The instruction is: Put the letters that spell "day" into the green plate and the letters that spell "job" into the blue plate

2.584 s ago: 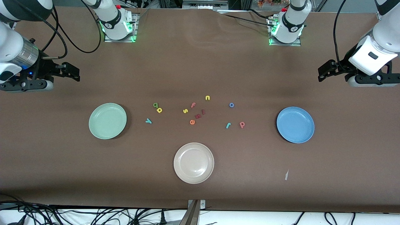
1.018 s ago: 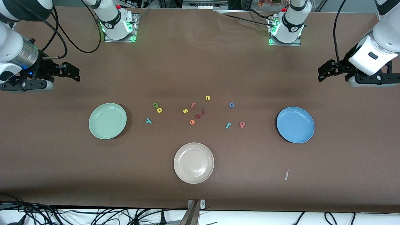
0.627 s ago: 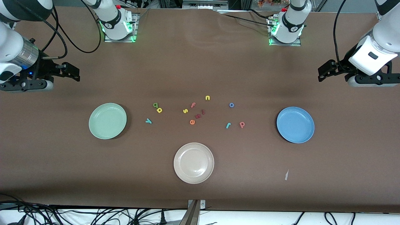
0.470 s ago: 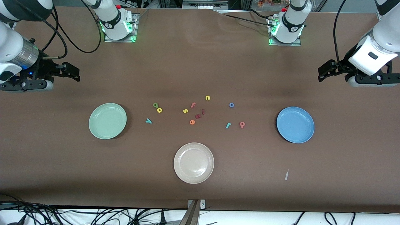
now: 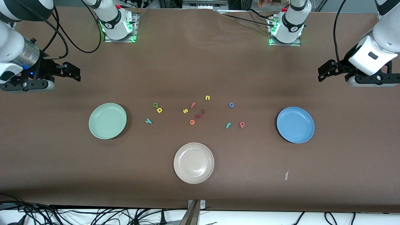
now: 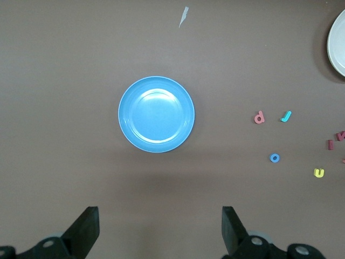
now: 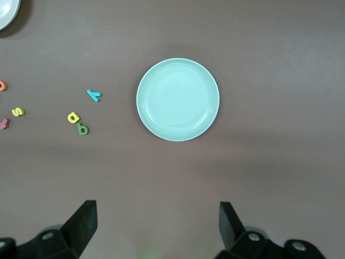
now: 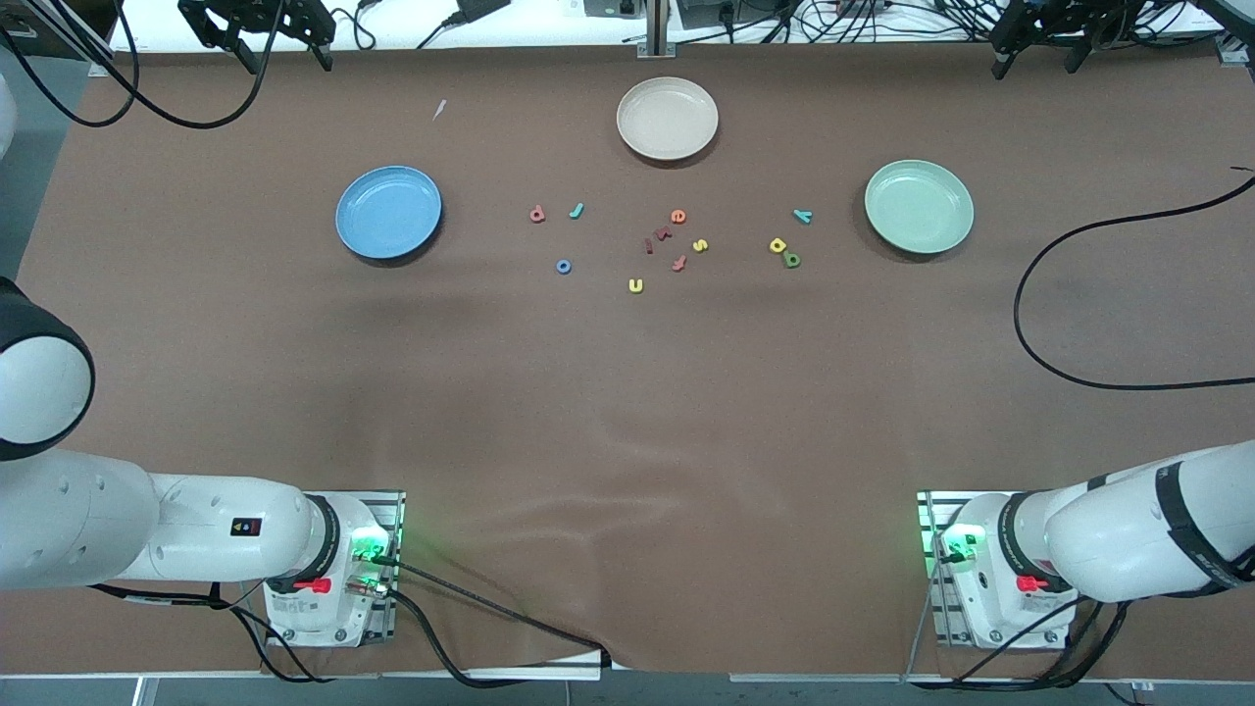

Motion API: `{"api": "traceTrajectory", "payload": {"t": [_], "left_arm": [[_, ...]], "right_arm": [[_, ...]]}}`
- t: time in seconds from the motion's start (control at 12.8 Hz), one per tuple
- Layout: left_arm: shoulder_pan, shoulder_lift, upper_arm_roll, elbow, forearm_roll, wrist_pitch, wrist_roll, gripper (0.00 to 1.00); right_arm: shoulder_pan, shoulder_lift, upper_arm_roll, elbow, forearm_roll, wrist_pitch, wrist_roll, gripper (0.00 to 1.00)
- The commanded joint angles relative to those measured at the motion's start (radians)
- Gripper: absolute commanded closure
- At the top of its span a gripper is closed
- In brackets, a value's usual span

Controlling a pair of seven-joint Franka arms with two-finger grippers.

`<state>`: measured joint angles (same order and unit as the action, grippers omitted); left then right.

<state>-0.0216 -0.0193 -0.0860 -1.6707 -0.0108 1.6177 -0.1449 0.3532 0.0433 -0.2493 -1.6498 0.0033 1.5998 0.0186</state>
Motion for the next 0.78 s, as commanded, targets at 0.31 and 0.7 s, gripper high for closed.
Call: {"api": "traceTrajectory", "payload": {"t": [0.31, 0.7], "left_arm": [[-0.001, 0.018, -0.001, 0.016, 0.012, -0.013, 0.011, 0.00], [-0.053, 0.080, -0.008, 0.016, 0.006, -0.024, 0.021, 0.00]], "right_arm": [[0.047, 0.062, 0.015, 0.025, 0.060, 0.034, 0.004, 0.00], [0.059, 0.139, 0.039, 0.031, 0.082, 0.087, 0.006, 0.00]]}}
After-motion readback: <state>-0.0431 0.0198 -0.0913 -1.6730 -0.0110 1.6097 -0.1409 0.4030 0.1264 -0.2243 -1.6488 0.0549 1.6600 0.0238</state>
